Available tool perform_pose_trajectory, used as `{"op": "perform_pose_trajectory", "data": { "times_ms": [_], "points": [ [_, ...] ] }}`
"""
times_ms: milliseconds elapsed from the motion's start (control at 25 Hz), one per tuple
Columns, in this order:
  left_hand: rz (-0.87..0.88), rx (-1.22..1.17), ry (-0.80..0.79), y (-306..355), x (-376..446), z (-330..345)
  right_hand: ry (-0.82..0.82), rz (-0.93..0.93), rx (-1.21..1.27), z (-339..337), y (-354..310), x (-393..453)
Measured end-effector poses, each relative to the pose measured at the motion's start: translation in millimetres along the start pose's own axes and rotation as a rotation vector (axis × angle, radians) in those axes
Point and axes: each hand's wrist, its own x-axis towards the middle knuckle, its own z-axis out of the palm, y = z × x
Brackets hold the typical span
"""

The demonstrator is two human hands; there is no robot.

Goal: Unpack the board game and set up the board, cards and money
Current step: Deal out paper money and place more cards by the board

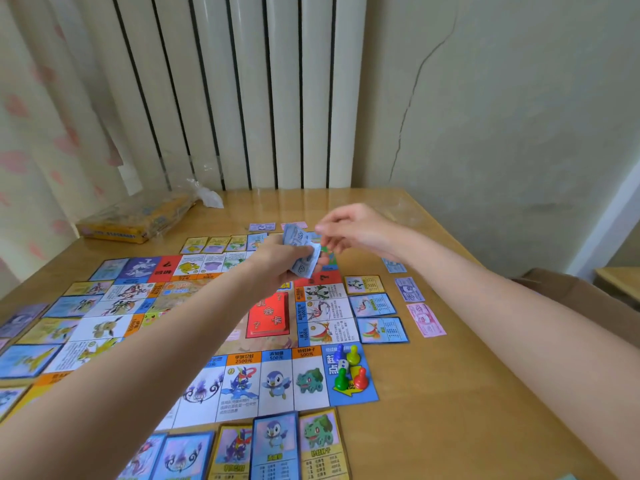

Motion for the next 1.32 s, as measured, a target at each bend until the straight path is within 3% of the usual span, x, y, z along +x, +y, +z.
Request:
{"op": "perform_pose_trajectory", "data": {
  "times_ms": [200,440,680,920,1160,1240,1320],
  "points": [
    [0.039,-0.106,0.035,8.5,-10.0,-44.2,-0.041,-0.051,-0.106,41.9,-28.0,26.3],
    [0.071,-0.097,0.168,15.8,-4.3,-111.8,-0.194,-0.061,0.037,85.1,-46.4,75.4],
    [0.032,-0.278,0.31,15.0,10.0,-172.2,0.317,0.113,-0.103,113.5,-19.7,170.1],
    [0.01,-0.216,0.336,-1.0,23.5,-197.0,0.247,0.12,-0.486,142.2,9.9,220.4],
    [0.002,-0.199,0.291,-8.9,26.9,-200.1,0.162,0.17,-0.948,152.7,12.8,216.4],
    [-0.02,-0.197,0.265,-7.3,21.8,-199.8,0.218,0.095,-0.932,153.5,3.4,213.0],
    [-0.025,-0.246,0.269,-2.6,13.8,-202.6,0.222,-0.046,-0.716,158.5,-12.3,205.6]
  ]
}}
